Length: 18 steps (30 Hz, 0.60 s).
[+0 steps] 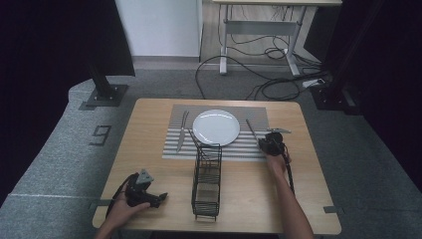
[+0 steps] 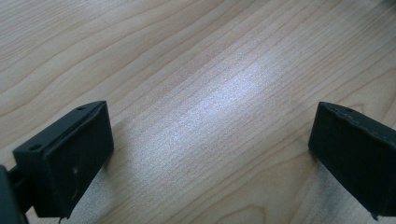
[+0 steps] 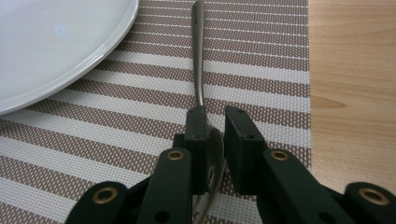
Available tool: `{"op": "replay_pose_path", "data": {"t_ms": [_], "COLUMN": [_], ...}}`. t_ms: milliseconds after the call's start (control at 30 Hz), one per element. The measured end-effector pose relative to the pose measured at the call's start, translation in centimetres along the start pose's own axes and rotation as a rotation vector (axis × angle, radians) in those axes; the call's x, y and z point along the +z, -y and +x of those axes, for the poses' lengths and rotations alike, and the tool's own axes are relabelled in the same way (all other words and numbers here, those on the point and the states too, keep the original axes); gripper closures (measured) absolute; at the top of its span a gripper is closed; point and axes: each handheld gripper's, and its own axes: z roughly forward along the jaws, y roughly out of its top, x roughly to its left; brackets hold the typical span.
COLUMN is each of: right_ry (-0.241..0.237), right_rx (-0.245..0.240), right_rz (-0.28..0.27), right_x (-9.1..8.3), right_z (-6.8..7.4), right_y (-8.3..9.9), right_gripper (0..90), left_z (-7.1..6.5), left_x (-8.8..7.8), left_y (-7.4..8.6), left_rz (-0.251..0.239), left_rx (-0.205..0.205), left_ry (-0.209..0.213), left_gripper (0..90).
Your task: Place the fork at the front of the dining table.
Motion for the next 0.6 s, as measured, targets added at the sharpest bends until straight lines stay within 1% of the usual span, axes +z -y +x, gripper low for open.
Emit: {"op": "replay_pose_path", "data": {"t_ms": [33, 67, 100, 167, 200, 267, 300, 367, 400, 433, 533, 567, 600], "right_ry": [0.0, -0.007, -0.007, -0.021, -0.033, -0.035, -0.038, -0.043, -0.048, -0.059, -0.069, -0.069, -0.068], "right_rx": [0.0, -0.001, -0.001, -0.005, -0.017, -0.023, -0.043, -0.047, -0.05, -0.062, -0.079, -0.079, -0.09], "right_rz": [0.0, -0.012, -0.012, -0.036, -0.035, -0.033, -0.036, -0.035, -0.028, -0.018, -0.008, -0.008, 0.001], "right_x": [0.0, -0.4, -0.4, -1.0, -1.6, -1.9, -2.5, -2.7, -3.0, -3.4, -3.7, -3.7, -3.7], "right_z": [0.0, -0.1, -0.1, -0.1, -0.2, -0.2, -0.3, -0.3, -0.4, -0.3, -0.2, -0.2, -0.1], "right_y": [0.0, 0.0, 0.0, -0.1, -0.2, -0.2, 0.0, 0.2, 0.4, 1.0, 1.6, 1.6, 1.9], "right_gripper": [76.2, 72.7, 72.7, 69.4, 67.9, 66.7, 64.2, 63.0, 61.2, 58.4, 56.4, 56.4, 57.9], "left_z": [0.0, 0.0, 0.0, 0.0, 0.0, 0.0, 0.0, 0.0, 0.0, 0.0, 0.0, 0.0, 0.0], "left_x": [0.0, 0.0, 0.0, 0.0, 0.0, 0.0, 0.0, 0.0, 0.0, 0.0, 0.0, 0.0, 0.0], "left_y": [0.0, 0.0, 0.0, 0.0, 0.0, 0.0, 0.0, 0.0, 0.0, 0.0, 0.0, 0.0, 0.0], "left_rz": [0.0, 0.0, 0.0, 0.0, 0.0, 0.0, 0.0, 0.0, 0.0, 0.001, 0.0, 0.0, 0.0], "left_rx": [0.0, 0.0, 0.0, 0.0, 0.0, 0.0, 0.0, 0.0, -0.002, -0.001, 0.001, 0.001, 0.001], "left_ry": [0.0, 0.0, 0.0, 0.0, 0.0, 0.0, 0.0, -0.001, 0.0, 0.0, -0.001, 0.0, 0.0], "left_gripper": [0.0, 0.0, 0.0, 0.0, 0.0, 0.0, 0.0, 0.0, 0.0, 0.0, 0.0, 0.0, 0.0]}}
